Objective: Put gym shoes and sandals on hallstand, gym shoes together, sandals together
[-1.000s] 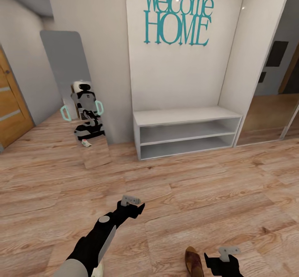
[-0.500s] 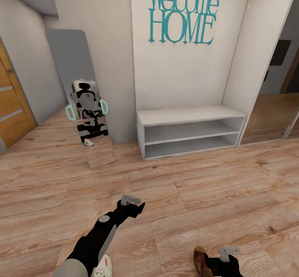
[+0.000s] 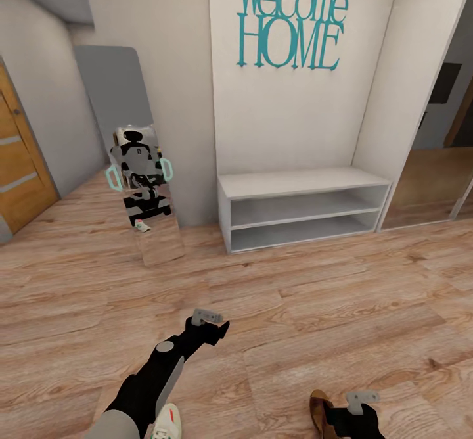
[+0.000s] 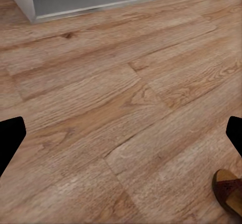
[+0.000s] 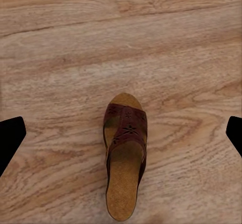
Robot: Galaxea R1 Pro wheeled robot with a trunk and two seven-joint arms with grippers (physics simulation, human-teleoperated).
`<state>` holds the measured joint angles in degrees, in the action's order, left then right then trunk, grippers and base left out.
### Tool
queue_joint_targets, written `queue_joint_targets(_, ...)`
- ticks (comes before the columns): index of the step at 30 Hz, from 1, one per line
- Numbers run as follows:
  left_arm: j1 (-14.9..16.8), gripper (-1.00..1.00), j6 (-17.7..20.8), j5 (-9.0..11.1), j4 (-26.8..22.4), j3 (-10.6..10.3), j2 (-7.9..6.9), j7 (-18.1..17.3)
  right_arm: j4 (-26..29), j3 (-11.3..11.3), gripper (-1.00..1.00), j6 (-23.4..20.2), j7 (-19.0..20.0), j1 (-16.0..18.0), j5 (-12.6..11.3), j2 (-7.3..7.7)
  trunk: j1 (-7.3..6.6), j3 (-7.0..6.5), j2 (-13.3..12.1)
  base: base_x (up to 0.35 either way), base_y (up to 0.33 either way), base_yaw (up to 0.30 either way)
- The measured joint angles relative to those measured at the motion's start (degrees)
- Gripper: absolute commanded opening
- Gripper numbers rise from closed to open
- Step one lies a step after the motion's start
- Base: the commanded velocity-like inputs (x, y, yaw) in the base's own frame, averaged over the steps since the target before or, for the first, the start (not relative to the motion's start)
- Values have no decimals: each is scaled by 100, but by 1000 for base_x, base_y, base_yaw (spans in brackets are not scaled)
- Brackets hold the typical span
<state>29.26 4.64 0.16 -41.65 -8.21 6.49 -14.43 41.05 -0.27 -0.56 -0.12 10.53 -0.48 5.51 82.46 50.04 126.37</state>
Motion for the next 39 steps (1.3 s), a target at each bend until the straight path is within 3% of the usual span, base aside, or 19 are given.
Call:
queue_joint_targets(18,1,100,-1,-7,-7,-10,1,3,5,-3,100,-8,-6,-1,2,0,0,5,0,0,5,-182)
queue_joint_targets(31,0,100,9,0,-5,-10,9,-1,4,2,100,-8,-12,0,1,-3,0,5,0,0,0,-28)
queue_joint_targets(39,0,100,8,-1,-4,-10,15,-5,4,2,100,-8,-12,0,0,-6,175,148,319,0,0,-1)
